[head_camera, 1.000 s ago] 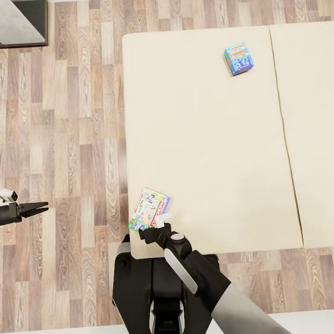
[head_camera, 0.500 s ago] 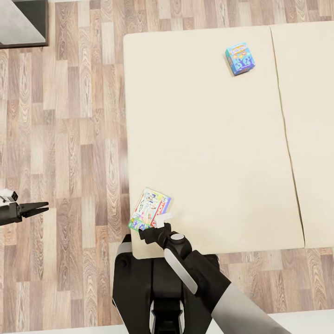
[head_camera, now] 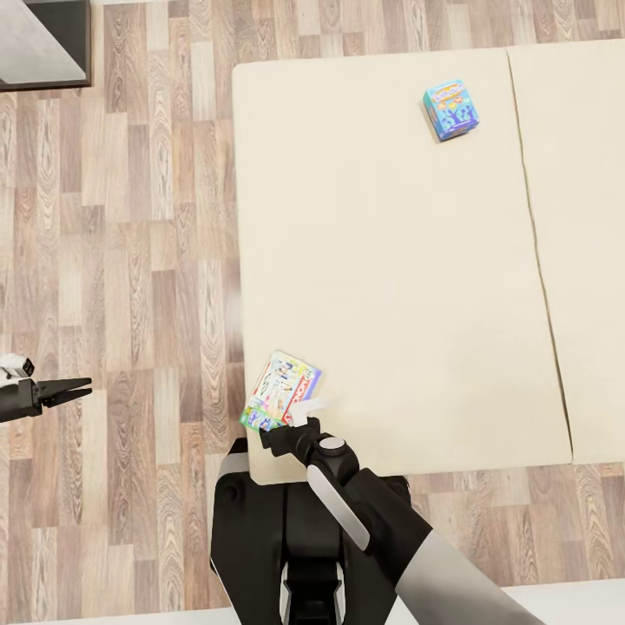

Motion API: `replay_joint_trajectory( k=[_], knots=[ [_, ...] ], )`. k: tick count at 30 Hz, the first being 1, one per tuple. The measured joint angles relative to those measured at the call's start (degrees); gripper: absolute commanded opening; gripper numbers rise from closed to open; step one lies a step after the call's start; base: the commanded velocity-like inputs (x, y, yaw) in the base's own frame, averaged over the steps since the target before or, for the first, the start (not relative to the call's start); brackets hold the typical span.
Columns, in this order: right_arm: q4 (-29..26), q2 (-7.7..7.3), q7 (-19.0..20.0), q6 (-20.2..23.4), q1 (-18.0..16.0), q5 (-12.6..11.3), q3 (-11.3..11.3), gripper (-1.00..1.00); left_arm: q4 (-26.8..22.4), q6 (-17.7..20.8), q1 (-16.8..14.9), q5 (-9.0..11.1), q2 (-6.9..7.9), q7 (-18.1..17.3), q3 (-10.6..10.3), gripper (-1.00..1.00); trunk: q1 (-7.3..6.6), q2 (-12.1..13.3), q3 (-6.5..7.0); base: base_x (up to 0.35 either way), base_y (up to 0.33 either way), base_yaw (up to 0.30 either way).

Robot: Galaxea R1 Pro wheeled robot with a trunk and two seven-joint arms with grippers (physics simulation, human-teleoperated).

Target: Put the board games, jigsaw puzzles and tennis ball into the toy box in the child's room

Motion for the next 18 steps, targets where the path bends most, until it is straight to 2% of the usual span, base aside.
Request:
replay_joint_trajectory(
  k=[18],
  knots=[
    [0.0,0.0,0.0,-0.03,0.0,0.0,0.0,1.0,0.0,0.02,0.0,-0.04,-0.06,0.0,0.0,1.0,0.0,0.0,0.0,0.0,0.014,0.0]
  ],
)
